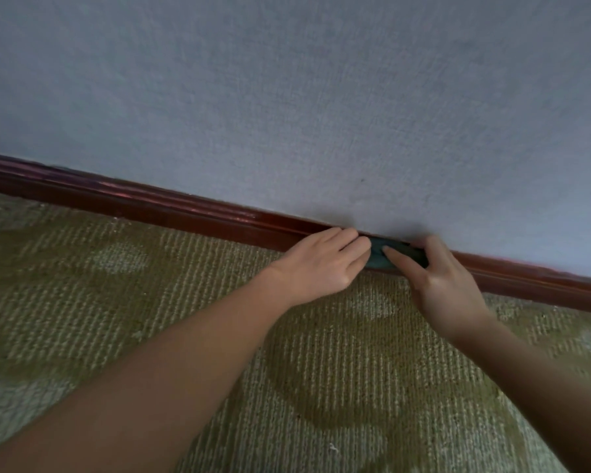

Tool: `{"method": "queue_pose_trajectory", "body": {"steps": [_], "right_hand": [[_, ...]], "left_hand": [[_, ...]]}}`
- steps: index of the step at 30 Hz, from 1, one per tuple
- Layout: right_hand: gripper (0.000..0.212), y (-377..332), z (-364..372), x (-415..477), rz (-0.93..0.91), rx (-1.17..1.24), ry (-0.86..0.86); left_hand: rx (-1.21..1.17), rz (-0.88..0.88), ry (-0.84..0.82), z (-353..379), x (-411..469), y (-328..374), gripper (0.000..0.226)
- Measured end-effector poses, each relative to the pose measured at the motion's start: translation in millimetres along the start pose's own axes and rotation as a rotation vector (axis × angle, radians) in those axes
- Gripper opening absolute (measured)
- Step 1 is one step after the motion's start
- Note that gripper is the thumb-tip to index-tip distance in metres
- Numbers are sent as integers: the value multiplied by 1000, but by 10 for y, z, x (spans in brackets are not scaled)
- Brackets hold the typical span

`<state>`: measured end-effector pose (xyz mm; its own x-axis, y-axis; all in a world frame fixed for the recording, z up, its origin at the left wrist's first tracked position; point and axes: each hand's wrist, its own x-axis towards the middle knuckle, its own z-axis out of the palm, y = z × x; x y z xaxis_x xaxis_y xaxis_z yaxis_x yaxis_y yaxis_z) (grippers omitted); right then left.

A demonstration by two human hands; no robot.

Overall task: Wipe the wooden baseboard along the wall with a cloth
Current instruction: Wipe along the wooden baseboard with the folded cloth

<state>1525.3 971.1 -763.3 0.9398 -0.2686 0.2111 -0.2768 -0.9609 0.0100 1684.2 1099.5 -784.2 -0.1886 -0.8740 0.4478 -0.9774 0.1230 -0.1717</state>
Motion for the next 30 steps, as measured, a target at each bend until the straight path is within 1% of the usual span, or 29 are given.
{"method": "queue_pose_trajectory", "body": {"steps": [6, 10, 14, 17, 23, 27, 30], "right_hand": [[55, -402, 116, 252, -37, 46, 51], [57, -628, 127, 370, -12, 80, 30], [54, -836, 111, 499, 8, 125, -1], [55, -994, 109, 596, -7, 137, -7], [56, -1256, 102, 728, -14, 151, 40], [57, -1289, 134, 790, -24, 142, 57], [58, -1299, 183, 770, -23, 112, 48]], "left_hand": [[81, 0, -27, -130, -383, -252, 28], [82, -38, -20, -206, -525, -347, 29], [118, -67, -14, -249, -684, -436, 29], [152, -87, -49, -306, -826, -528, 27], [129, -135, -105, -522, -985, -679, 32], [117, -136, -120, -572, -996, -748, 35], [77, -159, -124, -530, -1007, -729, 30]]}}
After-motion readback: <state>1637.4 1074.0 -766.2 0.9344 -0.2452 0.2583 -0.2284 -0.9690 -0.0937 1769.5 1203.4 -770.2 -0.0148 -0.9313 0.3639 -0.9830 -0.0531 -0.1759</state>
